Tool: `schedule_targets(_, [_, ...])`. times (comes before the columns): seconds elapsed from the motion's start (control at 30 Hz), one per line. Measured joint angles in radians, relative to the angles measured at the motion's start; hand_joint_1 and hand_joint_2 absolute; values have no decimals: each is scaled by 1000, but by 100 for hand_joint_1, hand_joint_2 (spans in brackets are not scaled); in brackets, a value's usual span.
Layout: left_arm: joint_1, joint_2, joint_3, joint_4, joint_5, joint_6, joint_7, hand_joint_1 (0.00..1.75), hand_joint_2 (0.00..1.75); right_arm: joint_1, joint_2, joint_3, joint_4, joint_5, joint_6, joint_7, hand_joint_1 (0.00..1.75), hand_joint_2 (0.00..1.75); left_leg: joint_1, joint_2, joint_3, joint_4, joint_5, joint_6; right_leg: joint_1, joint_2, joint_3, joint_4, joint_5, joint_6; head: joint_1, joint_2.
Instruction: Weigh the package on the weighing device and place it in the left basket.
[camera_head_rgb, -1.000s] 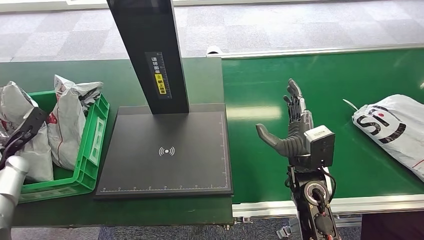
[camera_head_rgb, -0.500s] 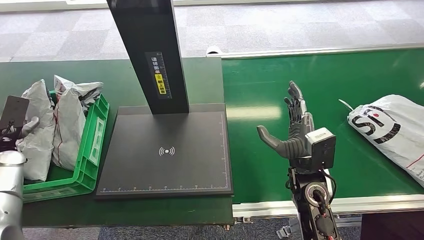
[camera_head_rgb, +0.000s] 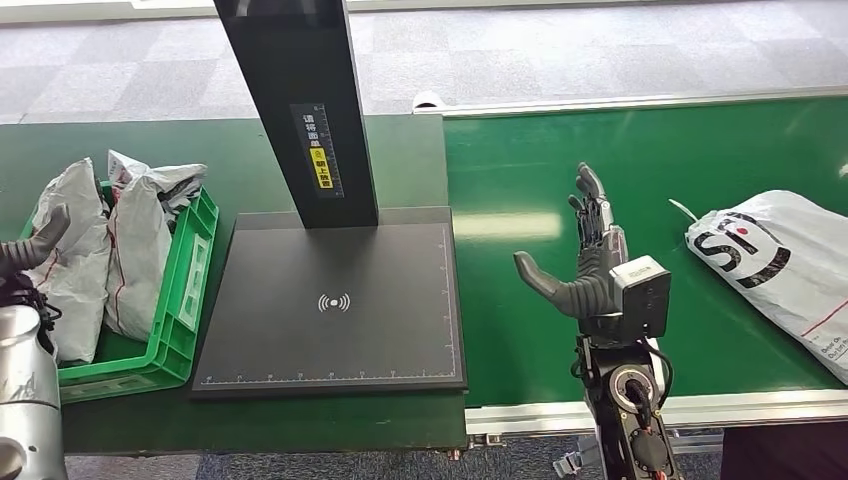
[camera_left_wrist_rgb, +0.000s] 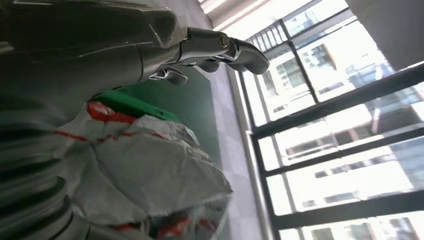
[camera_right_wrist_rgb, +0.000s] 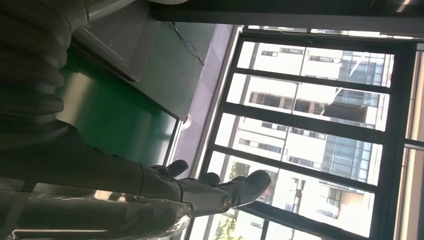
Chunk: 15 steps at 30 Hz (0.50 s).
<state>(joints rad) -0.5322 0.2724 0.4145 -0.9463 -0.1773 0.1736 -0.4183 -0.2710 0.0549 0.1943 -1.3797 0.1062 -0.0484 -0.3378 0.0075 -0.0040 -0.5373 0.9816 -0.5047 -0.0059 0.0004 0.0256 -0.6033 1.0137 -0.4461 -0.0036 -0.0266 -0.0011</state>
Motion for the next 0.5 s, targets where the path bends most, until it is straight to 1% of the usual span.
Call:
schedule_targets(0.07, [91,-64,-29,-130,72,-13,-72,0,175,-11,0,2,17,-1,0,4,0,175,-2,0,0,0,-1,0,-1,0,0,0,-1,1,0,0])
schedule_targets(0.13, [208,-143,-108,-256,79,19,-134,0,175,-24,0,11,49,-2,1,-1,0,175,-4,0,1,0,-2,2,-3,0,1,-1,-2,3,0,0])
schedule_targets(0.17, [269,-179,-166,-301,75,48,-157,0,175,-27,0,19,72,-1,1,-11,0,175,-5,0,1,0,-3,3,-4,0,1,-1,-2,4,0,0])
schedule_targets(0.23, [380,-248,-297,-350,105,103,-204,0,175,-27,3,36,136,0,-1,-65,0,175,-5,-1,1,0,-4,4,-6,0,1,-1,-3,5,0,0])
schedule_targets(0.3, [467,-312,-412,-360,174,162,-250,0,175,-18,11,46,228,-1,-19,-160,0,175,-6,-1,1,0,-5,6,-6,0,2,-2,-4,6,0,0])
schedule_targets(0.37, [529,-365,-508,-359,219,223,-273,0,175,-2,18,43,336,-6,-56,-254,0,175,-6,-3,1,0,-6,6,-6,-2,2,-2,-4,7,0,0])
schedule_targets(0.4, [552,-383,-552,-358,221,247,-276,0,175,8,19,39,387,-10,-73,-289,0,175,-6,-5,1,0,-6,7,-6,-4,3,-2,-5,8,0,0])
schedule_targets(0.47, [580,-405,-631,-356,213,272,-279,0,175,28,20,24,463,-14,-90,-331,0,175,-6,-8,-1,0,-6,7,-6,-8,2,-2,-5,8,0,0])
schedule_targets(0.5, [586,-408,-663,-356,213,271,-280,0,175,37,19,15,487,-16,-95,-339,0,175,-6,-8,-1,0,-6,7,-6,-8,2,-2,-5,8,0,0])
